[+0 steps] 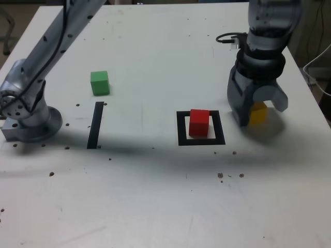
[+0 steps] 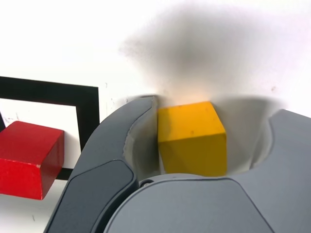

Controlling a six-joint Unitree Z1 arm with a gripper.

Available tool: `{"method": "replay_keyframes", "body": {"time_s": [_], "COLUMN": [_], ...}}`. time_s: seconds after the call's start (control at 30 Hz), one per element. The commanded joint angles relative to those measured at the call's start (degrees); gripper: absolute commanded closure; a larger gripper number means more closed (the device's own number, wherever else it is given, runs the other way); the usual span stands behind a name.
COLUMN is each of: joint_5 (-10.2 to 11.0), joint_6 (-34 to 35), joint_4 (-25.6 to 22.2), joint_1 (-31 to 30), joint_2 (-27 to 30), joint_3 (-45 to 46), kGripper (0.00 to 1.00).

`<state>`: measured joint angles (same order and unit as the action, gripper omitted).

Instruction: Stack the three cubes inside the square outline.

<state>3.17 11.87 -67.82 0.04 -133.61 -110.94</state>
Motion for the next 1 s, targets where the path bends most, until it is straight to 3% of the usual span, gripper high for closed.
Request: {"method": "replay_keyframes", "body": {"time_s": [0.0, 0.4, 0.7, 0.97], "joint_5": [0.5, 0.9, 1.3, 3.8], "joint_6": [0.3, 2.6, 1.6, -3.5], "joint_4": [0.2, 0.5, -0.2, -5.9], "joint_1": [0.3, 0.5, 0.4, -0.7], "joint_2": [-0.3, 0.2, 3.2, 12.9], "joint_3": [-0.1, 0.1, 0.8, 6.4], "kGripper": [0.46, 0.82, 0.90, 0.89]}}
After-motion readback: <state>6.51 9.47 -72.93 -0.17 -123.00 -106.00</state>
